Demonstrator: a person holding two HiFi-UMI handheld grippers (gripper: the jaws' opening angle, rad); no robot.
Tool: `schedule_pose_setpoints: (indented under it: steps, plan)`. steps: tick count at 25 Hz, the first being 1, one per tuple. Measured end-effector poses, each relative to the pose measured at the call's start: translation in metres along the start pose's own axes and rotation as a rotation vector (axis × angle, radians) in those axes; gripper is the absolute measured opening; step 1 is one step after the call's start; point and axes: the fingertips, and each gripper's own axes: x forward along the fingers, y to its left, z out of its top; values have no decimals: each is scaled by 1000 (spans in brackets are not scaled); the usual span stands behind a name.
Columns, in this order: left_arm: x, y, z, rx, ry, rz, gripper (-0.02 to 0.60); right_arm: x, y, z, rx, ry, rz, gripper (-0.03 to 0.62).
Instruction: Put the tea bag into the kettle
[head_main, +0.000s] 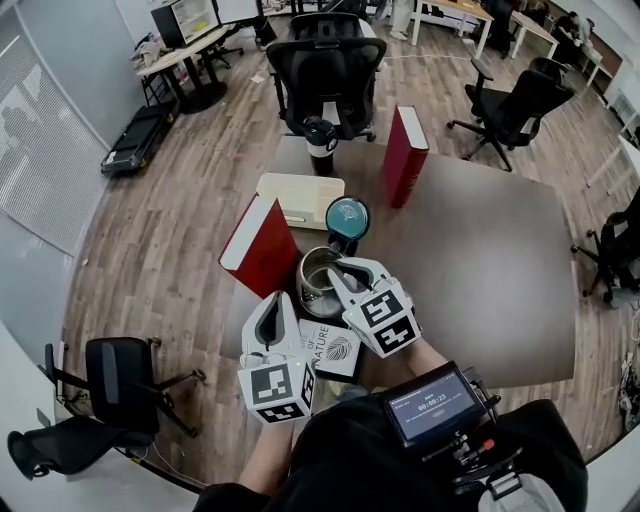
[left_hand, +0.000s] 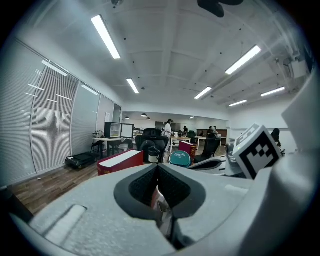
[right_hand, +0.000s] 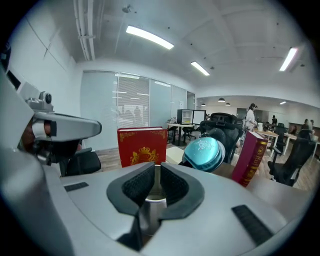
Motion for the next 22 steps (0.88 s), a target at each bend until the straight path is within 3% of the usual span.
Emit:
schedule_pose_setpoints:
  steps: [6, 11, 22]
  plan:
    - [-5, -36, 5, 20, -14, -31, 3, -44, -7, 20, 2, -88, 6, 11]
    - [-8, -90, 14, 26, -32, -87, 4, -102, -35, 19, 9, -126, -44, 8]
    - [-34, -244, -6, 56, 7, -218, 3, -249, -100, -52, 88, -126, -193, 8]
